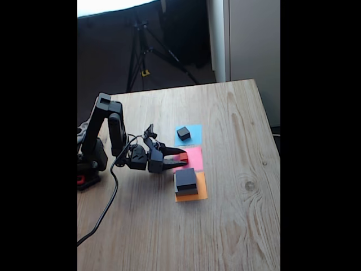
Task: Tower of hanoi
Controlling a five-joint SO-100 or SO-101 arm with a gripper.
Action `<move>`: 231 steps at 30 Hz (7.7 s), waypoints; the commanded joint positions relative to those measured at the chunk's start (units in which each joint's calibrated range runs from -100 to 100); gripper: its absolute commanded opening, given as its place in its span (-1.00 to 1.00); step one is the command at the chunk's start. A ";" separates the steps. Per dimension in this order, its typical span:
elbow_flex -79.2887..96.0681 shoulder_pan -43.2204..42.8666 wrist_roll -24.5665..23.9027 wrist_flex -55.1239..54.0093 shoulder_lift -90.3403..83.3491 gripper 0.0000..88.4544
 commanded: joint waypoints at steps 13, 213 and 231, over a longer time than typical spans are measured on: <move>-0.26 -0.61 0.69 0.29 -0.97 -0.83; -13.17 -19.00 -10.51 96.04 -77.81 -1.00; -85.53 5.16 -25.89 166.94 -76.60 -1.00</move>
